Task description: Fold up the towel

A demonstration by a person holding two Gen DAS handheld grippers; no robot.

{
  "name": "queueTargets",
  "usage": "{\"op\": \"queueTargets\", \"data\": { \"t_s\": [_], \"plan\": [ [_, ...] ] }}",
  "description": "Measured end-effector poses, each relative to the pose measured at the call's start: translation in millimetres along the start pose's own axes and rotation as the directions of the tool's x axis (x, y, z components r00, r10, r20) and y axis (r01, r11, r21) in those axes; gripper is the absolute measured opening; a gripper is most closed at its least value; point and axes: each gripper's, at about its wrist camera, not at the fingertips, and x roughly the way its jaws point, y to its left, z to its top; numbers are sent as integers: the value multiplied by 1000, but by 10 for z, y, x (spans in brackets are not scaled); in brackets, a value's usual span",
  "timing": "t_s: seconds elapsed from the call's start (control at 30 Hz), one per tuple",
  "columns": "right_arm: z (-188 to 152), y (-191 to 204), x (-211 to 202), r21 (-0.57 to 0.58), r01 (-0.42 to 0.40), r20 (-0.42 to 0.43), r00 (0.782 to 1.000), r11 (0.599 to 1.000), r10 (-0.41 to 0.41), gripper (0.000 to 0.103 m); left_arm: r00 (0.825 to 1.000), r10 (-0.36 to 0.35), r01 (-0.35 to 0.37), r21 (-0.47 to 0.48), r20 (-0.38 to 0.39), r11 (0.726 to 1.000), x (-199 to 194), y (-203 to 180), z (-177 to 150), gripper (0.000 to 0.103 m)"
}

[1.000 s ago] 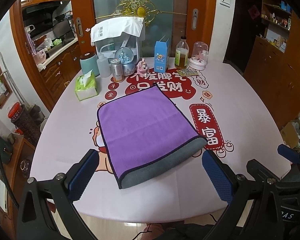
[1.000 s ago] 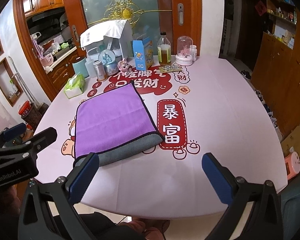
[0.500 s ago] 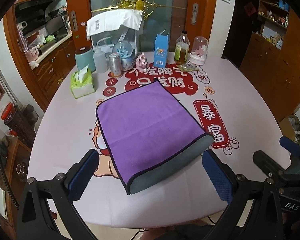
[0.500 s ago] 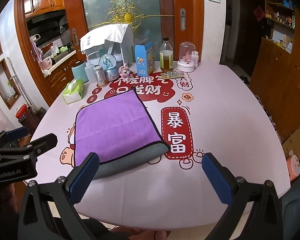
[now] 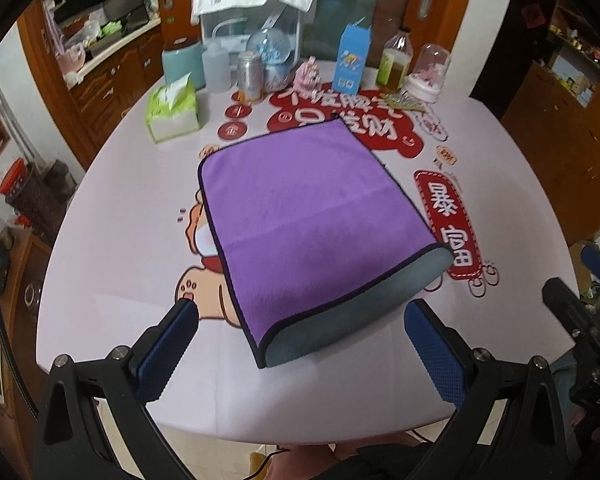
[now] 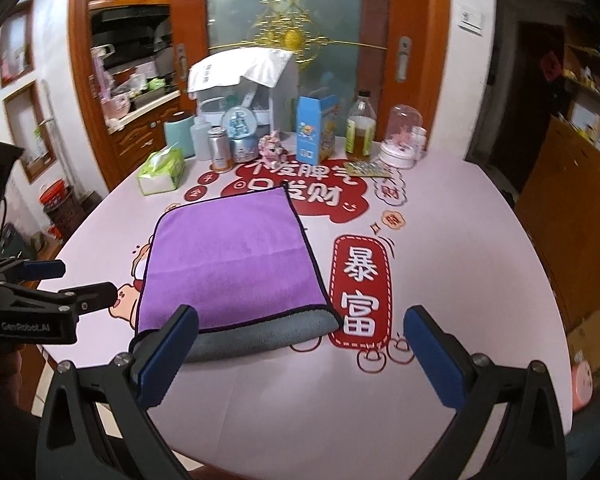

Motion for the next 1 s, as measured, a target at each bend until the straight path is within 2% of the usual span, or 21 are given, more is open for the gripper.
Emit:
{"op": "queueTargets", "data": {
  "t_s": [0.37, 0.57, 1.0],
  "plan": [
    [-52, -155, 381, -157, -114, -17, 994, 981, 112, 102, 998, 32, -36, -97, -47, 995, 358, 9, -109, 102],
    [-90, -218, 644, -220, -168, -53, 986, 961, 160, 102, 995, 65, -72, -105, -73, 992, 563, -8, -148, 102],
    [-229, -331, 1299, -297, -272, -167, 959, 915, 231, 93, 973, 150, -172, -112, -177, 979, 1127, 63, -248, 102]
  ]
}}
